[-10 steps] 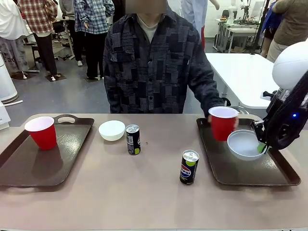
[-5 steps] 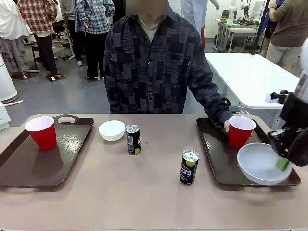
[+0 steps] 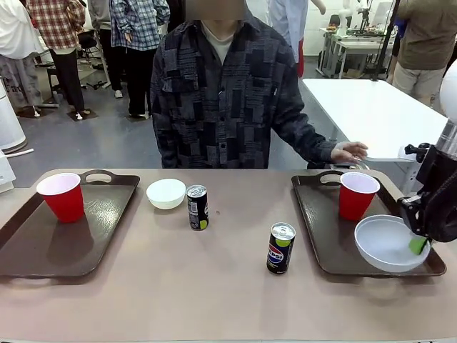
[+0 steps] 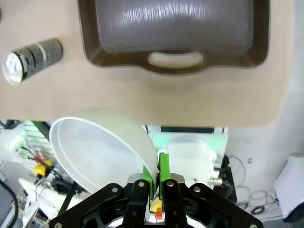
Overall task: Prepare tableware on both trays.
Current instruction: Pick up a Picnic Bowl from the table and place it on a Handle tray.
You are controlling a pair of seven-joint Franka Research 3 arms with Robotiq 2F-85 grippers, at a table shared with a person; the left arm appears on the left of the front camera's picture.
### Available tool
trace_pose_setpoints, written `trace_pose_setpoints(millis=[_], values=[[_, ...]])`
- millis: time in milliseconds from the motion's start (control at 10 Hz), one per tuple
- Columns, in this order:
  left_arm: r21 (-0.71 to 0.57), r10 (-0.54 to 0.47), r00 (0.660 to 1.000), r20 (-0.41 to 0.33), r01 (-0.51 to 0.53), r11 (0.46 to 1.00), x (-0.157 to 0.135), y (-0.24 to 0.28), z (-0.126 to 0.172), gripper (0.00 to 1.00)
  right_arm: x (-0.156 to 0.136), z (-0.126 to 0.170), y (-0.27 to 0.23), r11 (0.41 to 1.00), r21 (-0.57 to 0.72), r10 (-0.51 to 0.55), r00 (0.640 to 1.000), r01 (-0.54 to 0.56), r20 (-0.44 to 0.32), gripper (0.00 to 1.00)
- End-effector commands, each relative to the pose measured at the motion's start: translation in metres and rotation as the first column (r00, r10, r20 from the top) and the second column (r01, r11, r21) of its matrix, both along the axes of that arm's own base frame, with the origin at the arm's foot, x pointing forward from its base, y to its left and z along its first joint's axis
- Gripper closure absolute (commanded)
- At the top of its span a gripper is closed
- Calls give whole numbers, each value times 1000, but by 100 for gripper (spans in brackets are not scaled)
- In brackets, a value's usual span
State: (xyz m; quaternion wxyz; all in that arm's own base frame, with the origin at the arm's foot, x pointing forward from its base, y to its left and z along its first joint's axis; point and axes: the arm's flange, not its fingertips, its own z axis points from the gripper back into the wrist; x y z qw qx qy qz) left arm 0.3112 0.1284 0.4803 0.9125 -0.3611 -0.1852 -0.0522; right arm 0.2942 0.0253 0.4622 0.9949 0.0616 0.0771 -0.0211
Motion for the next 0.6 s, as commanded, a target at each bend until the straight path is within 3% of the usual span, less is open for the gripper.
trace_pose_setpoints(millis=[0, 300, 500], values=[[-15, -5, 1000, 10, 5, 1000, -1, 2, 0, 0, 47, -22, -23, 998, 55, -27, 998, 24, 50, 92], [-15, -5, 1000, 10, 5, 1000, -1, 2, 0, 0, 97, -68, -48, 992, 113, -65, 995, 56, 73, 92], [-15, -5, 1000, 10, 5, 1000, -1, 2, 0, 0, 103, -80, -51, 992, 116, -63, 997, 56, 53, 92]])
